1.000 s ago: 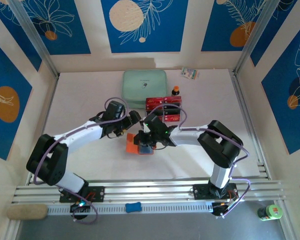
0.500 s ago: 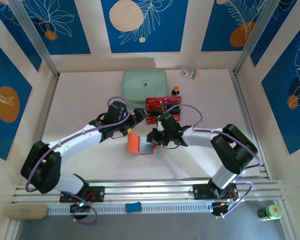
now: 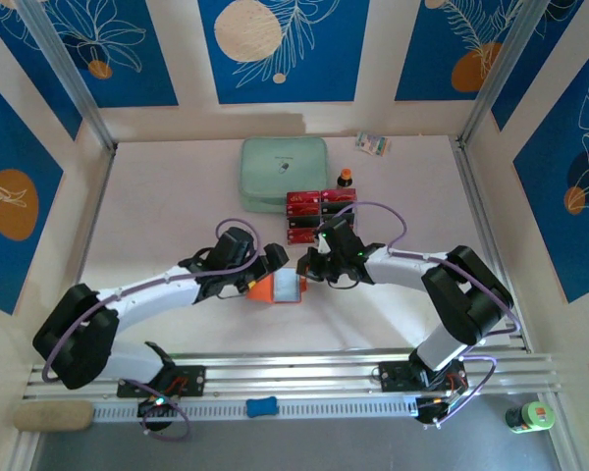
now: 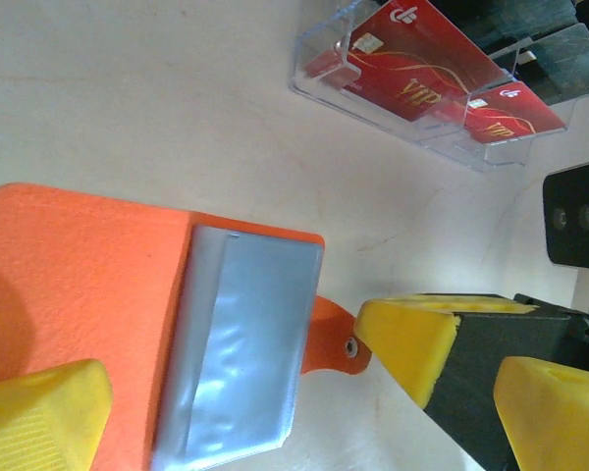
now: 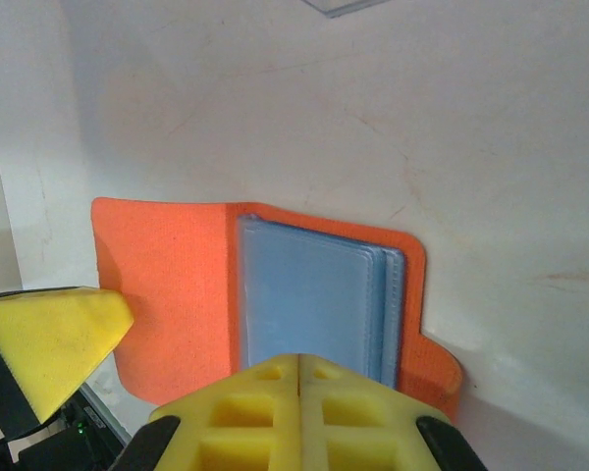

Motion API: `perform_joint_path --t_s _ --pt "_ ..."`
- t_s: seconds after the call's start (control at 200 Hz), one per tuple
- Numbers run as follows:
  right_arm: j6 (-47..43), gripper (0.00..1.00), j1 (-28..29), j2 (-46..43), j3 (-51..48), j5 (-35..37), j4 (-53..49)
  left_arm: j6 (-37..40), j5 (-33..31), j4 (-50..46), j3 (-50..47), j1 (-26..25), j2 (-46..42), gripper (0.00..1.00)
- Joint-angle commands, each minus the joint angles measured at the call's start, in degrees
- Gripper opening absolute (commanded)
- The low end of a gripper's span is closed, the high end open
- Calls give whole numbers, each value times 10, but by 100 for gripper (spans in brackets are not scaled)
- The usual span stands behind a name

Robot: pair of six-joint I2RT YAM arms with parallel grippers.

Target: Put the credit cards into the card holder

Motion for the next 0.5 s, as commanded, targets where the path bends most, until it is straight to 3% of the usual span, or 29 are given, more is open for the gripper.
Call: perform_joint_path --t_s 0.0,0.495 --pt "-11 0 -2 1 17 -15 -16 39 -28 -10 -9 -3 -15 100" --pt "-19 0 14 62 65 -16 -29 92 -39 -4 -32 -4 18 100"
